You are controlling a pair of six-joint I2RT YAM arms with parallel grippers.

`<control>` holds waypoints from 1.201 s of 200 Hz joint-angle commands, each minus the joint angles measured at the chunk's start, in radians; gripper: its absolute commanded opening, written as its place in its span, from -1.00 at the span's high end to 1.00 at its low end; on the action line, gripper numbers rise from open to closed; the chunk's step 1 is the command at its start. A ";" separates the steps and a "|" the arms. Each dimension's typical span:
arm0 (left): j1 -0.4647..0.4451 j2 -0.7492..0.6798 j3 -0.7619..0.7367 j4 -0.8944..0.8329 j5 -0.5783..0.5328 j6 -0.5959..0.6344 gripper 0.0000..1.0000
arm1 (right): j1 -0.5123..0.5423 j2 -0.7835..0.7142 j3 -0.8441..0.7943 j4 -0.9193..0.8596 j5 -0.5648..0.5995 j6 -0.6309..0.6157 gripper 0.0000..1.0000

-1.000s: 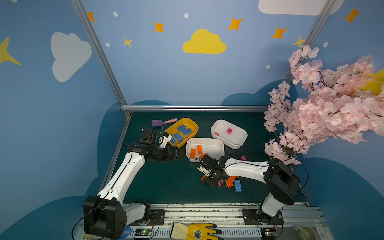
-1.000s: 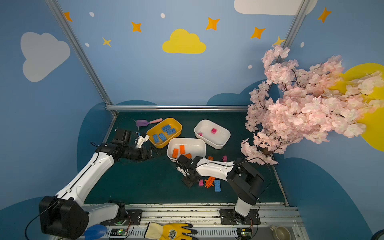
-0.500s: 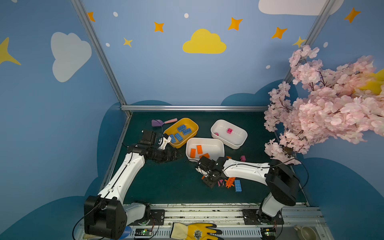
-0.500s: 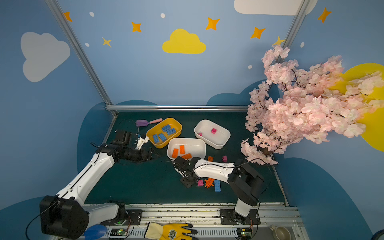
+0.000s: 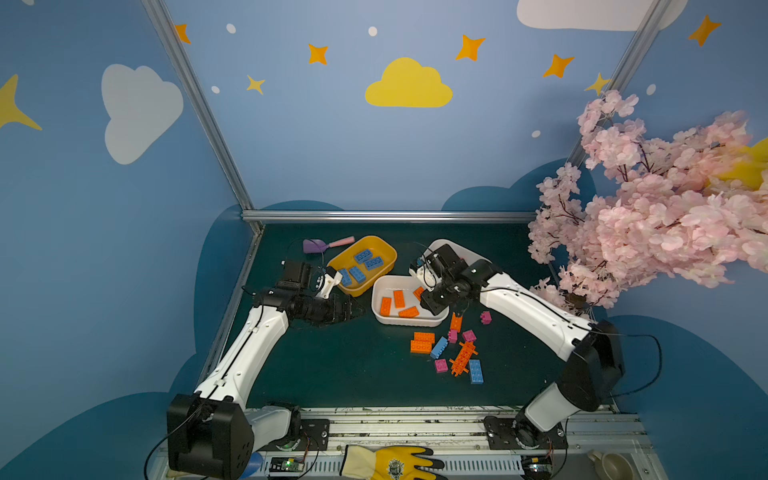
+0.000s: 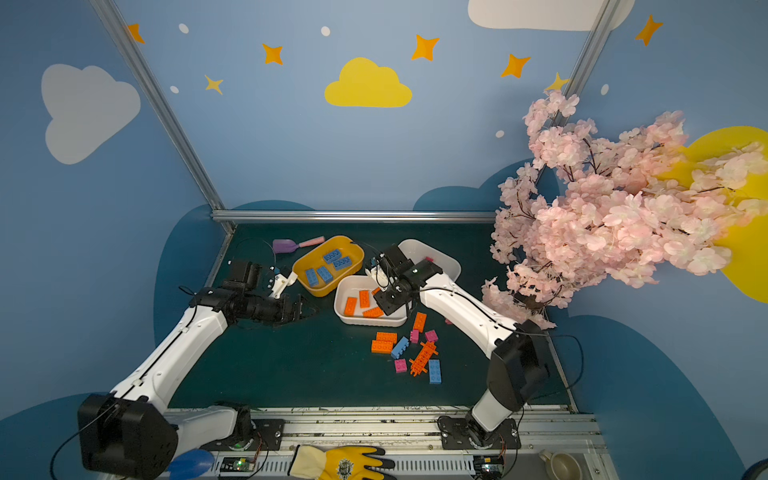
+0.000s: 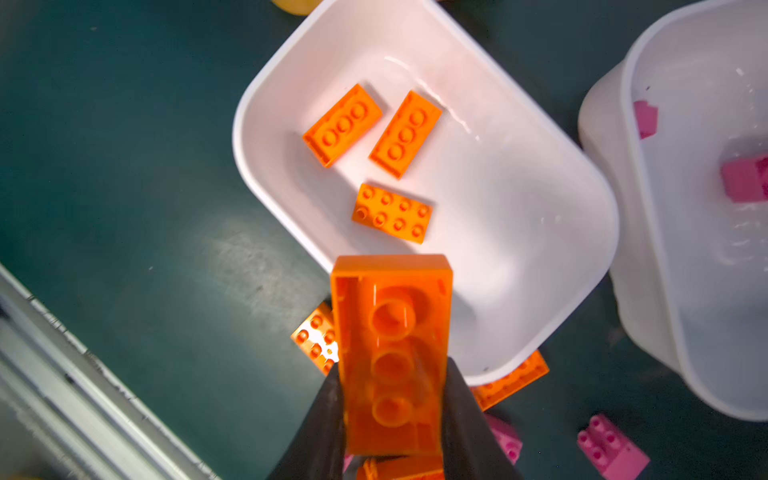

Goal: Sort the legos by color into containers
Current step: 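Carry the orange brick into the nearer white bin and release it, then move the right gripper down to another orange brick in the pile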

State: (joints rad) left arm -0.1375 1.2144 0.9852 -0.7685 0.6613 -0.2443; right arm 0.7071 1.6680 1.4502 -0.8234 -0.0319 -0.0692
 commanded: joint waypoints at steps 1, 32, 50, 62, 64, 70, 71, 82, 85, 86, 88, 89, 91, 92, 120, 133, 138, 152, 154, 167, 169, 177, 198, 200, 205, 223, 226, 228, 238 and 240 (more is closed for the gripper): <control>0.004 -0.024 0.030 -0.001 0.027 -0.005 -0.99 | -0.036 0.125 0.116 -0.073 -0.034 -0.060 0.53; 0.004 -0.024 0.023 0.009 0.030 -0.018 -1.00 | -0.049 0.283 0.233 -0.095 -0.055 0.015 0.56; 0.004 -0.026 0.014 0.015 0.034 -0.024 -1.00 | -0.052 0.347 0.252 -0.077 -0.070 0.093 0.56; 0.004 -0.027 0.007 0.017 0.037 -0.023 -0.99 | -0.048 0.380 0.257 -0.062 -0.060 0.138 0.58; 0.004 -0.027 0.006 0.016 0.037 -0.024 -0.99 | -0.048 0.386 0.257 -0.061 -0.057 0.147 0.60; 0.004 -0.027 0.003 0.015 0.036 -0.023 -0.99 | -0.046 0.404 0.263 -0.058 -0.056 0.168 0.63; 0.005 -0.027 0.003 0.015 0.036 -0.024 -0.99 | -0.046 0.406 0.264 -0.058 -0.056 0.170 0.63; 0.004 -0.027 0.001 0.011 0.036 -0.021 -0.99 | -0.046 0.435 0.274 -0.058 -0.043 0.195 0.64; 0.005 -0.027 0.001 0.011 0.036 -0.021 -1.00 | -0.046 0.441 0.274 -0.056 -0.036 0.200 0.64; 0.006 -0.027 0.001 0.011 0.035 -0.021 -0.99 | -0.046 0.443 0.274 -0.055 -0.034 0.202 0.64; 0.005 -0.027 0.001 0.011 0.036 -0.019 -0.99 | -0.046 0.447 0.274 -0.053 -0.029 0.207 0.63; 0.005 -0.027 0.001 0.011 0.035 -0.021 -0.99 | -0.047 0.448 0.274 -0.052 -0.026 0.208 0.63; 0.006 -0.027 0.001 0.009 0.033 -0.021 -0.99 | -0.046 0.451 0.274 -0.050 -0.022 0.212 0.62; 0.006 -0.027 0.001 0.009 0.033 -0.021 -1.00 | -0.046 0.453 0.274 -0.049 -0.020 0.213 0.61; 0.006 -0.028 -0.014 0.025 0.041 -0.034 -0.99 | -0.040 0.470 0.279 -0.018 -0.015 0.252 0.28; 0.006 -0.027 -0.019 0.031 0.046 -0.038 -0.99 | -0.034 0.450 0.272 -0.004 -0.029 0.252 -0.03; 0.006 -0.028 -0.020 0.031 0.046 -0.038 -0.99 | -0.031 0.436 0.265 0.000 -0.040 0.248 -0.09; 0.005 -0.030 -0.022 0.028 0.044 -0.035 -1.00 | -0.024 0.374 0.223 0.019 -0.074 0.228 -0.21; 0.005 -0.032 -0.022 0.027 0.043 -0.035 -0.99 | -0.023 0.361 0.214 0.021 -0.080 0.224 -0.22; 0.006 -0.033 -0.024 0.025 0.042 -0.033 -0.99 | -0.014 0.280 0.149 0.042 -0.124 0.179 -0.25; 0.005 -0.032 -0.026 0.025 0.042 -0.033 -0.99 | -0.013 0.266 0.139 0.043 -0.131 0.169 -0.25; 0.006 -0.035 -0.029 0.027 0.044 -0.034 -0.99 | -0.008 0.211 0.094 0.045 -0.149 0.133 -0.27; 0.006 -0.037 -0.039 0.031 0.046 -0.034 -0.99 | 0.003 0.068 -0.049 0.047 -0.183 0.005 -0.32; 0.006 -0.037 -0.040 0.032 0.045 -0.035 -0.99 | 0.005 0.054 -0.062 0.047 -0.183 -0.009 -0.33; 0.006 -0.037 -0.044 0.034 0.047 -0.035 -0.99 | 0.010 0.023 -0.094 0.039 -0.176 -0.040 -0.34; 0.006 -0.042 -0.051 0.034 0.045 -0.032 -0.99 | 0.035 -0.059 -0.185 -0.016 -0.182 -0.167 -0.36; 0.006 -0.042 -0.053 0.034 0.045 -0.031 -0.99 | 0.042 -0.069 -0.199 -0.026 -0.179 -0.186 -0.36; 0.005 -0.042 -0.054 0.033 0.045 -0.030 -0.99 | 0.048 -0.075 -0.208 -0.032 -0.175 -0.195 -0.37; 0.006 -0.040 -0.057 0.031 0.043 -0.027 -1.00 | 0.073 -0.095 -0.255 -0.056 -0.149 -0.267 -0.38; 0.006 -0.040 -0.057 0.031 0.044 -0.027 -1.00 | 0.079 -0.099 -0.263 -0.059 -0.141 -0.278 -0.38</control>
State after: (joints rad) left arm -0.1371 1.1893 0.9371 -0.7406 0.6861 -0.2806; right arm 0.7387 1.5921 1.2842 -0.7956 -0.1856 -0.1368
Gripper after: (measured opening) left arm 0.997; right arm 0.685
